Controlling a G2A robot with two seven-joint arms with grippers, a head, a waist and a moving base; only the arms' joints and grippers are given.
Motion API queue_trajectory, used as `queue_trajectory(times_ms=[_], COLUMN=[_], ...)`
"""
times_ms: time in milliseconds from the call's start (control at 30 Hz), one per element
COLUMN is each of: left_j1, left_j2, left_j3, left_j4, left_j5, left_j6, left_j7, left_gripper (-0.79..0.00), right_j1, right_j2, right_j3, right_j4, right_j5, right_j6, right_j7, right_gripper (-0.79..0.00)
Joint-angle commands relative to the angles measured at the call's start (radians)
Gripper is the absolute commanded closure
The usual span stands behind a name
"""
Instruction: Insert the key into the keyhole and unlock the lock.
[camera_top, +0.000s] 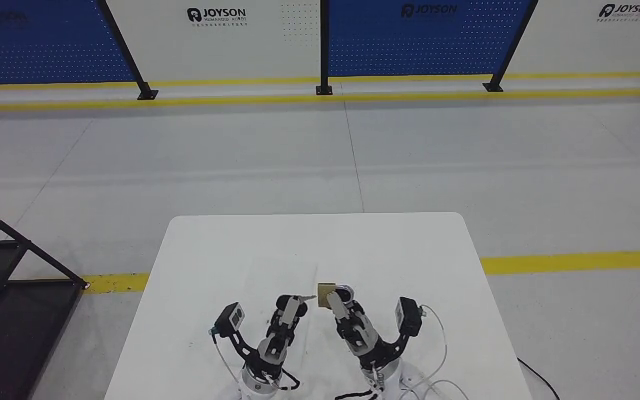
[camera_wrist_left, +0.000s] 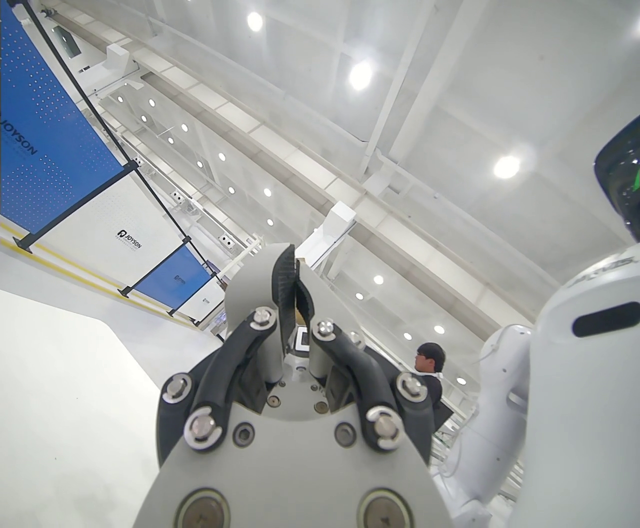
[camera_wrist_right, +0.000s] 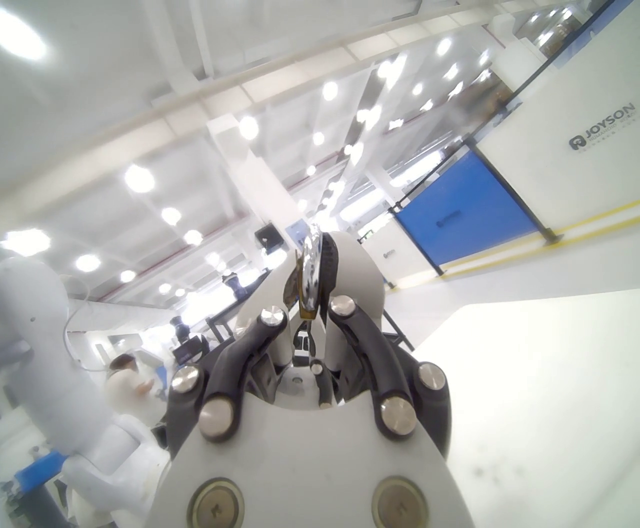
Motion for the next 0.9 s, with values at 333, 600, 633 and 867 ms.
queue_trajectory(times_ms=[333, 600, 633, 867], left_j1=[-0.007, -0.010, -0.010, -0.019], left_j2=[0.010, 0.012, 0.012, 0.012], left_j3=[0.009, 0.012, 0.013, 0.027], left_j4=[0.005, 0.008, 0.009, 0.028], left_j5=[-0.009, -0.008, -0.007, 0.010], left_j6=[0.000, 0.000, 0.000, 0.000], left_j7=[0.000, 0.000, 0.000, -0.001], left_gripper=[0.000, 0.000, 0.000, 0.000], right_j1=[0.004, 0.006, 0.006, 0.007], right_j2=[-0.001, 0.000, 0.000, -0.001], right_j3=[-0.010, -0.015, -0.016, -0.023], right_j4=[0.007, 0.010, 0.010, 0.008], right_j5=[-0.012, -0.021, -0.021, -0.023], right_j6=[0.010, 0.019, 0.020, 0.027], right_j7=[0.009, 0.031, 0.032, 0.040], right_gripper=[0.000, 0.000, 0.000, 0.000])
